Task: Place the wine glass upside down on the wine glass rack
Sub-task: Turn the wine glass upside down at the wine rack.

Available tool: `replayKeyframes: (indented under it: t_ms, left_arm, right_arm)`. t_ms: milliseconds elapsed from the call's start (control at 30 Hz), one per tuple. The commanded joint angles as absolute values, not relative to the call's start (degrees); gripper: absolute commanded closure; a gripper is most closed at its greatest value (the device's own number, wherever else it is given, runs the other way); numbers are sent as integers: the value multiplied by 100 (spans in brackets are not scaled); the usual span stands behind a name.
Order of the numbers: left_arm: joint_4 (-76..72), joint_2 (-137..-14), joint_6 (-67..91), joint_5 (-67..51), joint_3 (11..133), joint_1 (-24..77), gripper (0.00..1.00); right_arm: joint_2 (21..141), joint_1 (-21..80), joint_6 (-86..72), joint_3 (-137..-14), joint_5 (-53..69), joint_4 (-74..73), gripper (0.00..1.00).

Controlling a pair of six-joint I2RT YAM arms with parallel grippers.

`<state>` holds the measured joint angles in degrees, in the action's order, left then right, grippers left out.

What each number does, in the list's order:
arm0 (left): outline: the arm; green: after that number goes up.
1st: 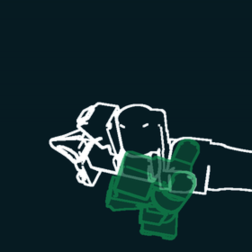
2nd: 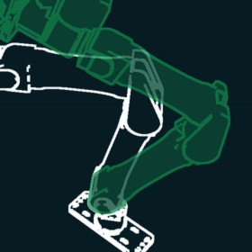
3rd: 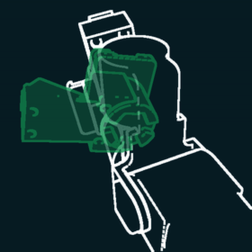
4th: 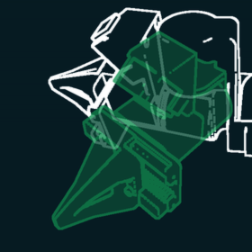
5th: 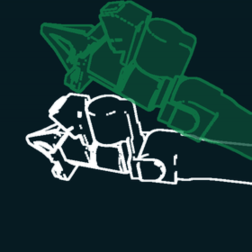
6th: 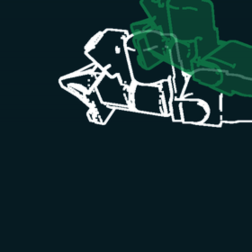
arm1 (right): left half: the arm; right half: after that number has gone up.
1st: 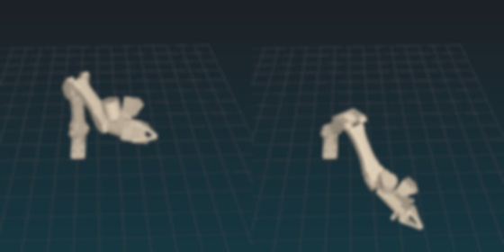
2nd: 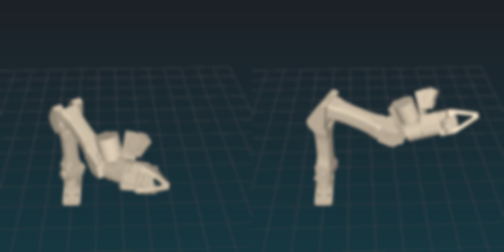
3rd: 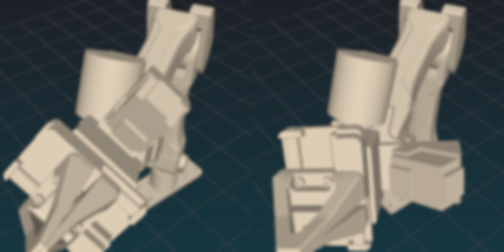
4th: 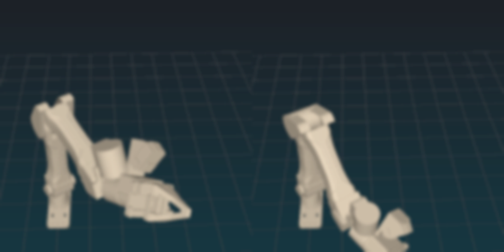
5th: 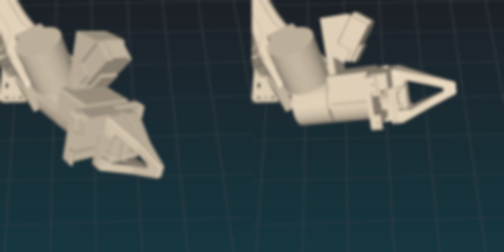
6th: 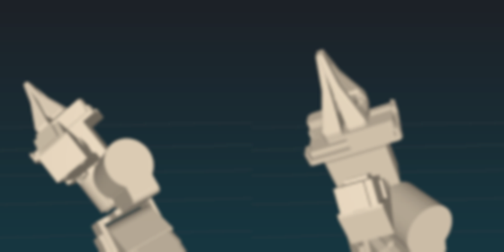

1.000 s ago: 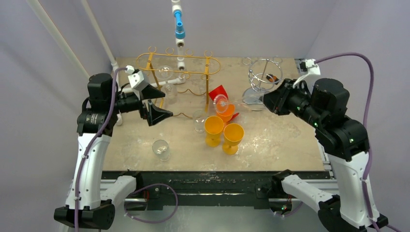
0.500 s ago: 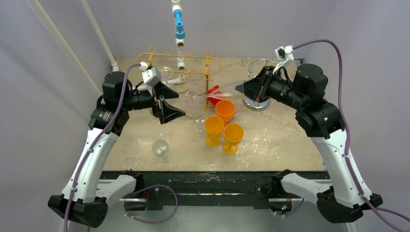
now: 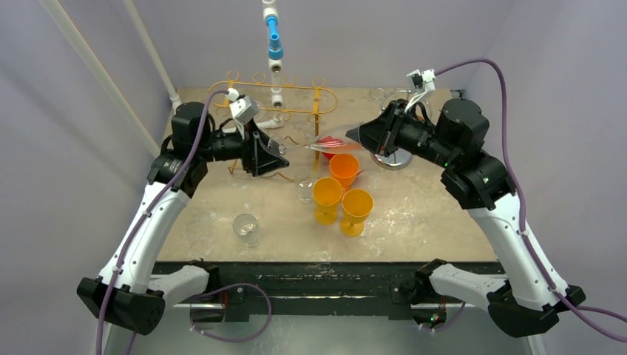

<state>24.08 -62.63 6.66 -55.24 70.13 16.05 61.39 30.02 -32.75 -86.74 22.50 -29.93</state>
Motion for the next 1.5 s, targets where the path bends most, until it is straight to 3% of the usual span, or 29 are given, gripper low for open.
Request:
replayKeyframes:
  t_ms: [0, 200, 300, 367, 467, 533, 667, 1467]
  left_arm:
    - [2451, -6416, 606, -5438, 7531, 1652, 58]
    - [2568, -6451, 396, -5230, 7762, 1652, 90]
    - [2751, -6460, 132, -5168, 7889, 1659, 100]
    - [2902, -6456, -167, -5098, 7998, 1661, 100]
    - [3187, -6443, -754, -5006, 8218, 1661, 100]
    - [3374, -6442, -1136, -4968, 8376, 1660, 100]
    - [3767, -6450, -1996, -4876, 8685, 1661, 100]
    - [3094, -6169, -2655, -4735, 8788, 1654, 100]
  right_arm:
    - [6139, 3140, -3359, -8624, 2256, -2370, 100]
    - [6076, 3287, -3246, -8381, 2379, -2255, 100]
    - [6002, 3337, -3242, -8206, 2468, -2119, 100]
    - [5950, 3348, -3262, -8097, 2556, -2015, 97]
    - [5895, 3357, -3316, -7933, 2670, -1894, 68]
    - [5873, 3366, -3351, -7841, 2735, -1848, 55]
    - [5838, 3366, -3359, -7755, 2886, -1853, 42]
    - [5643, 3366, -3257, -7254, 3009, -2093, 38]
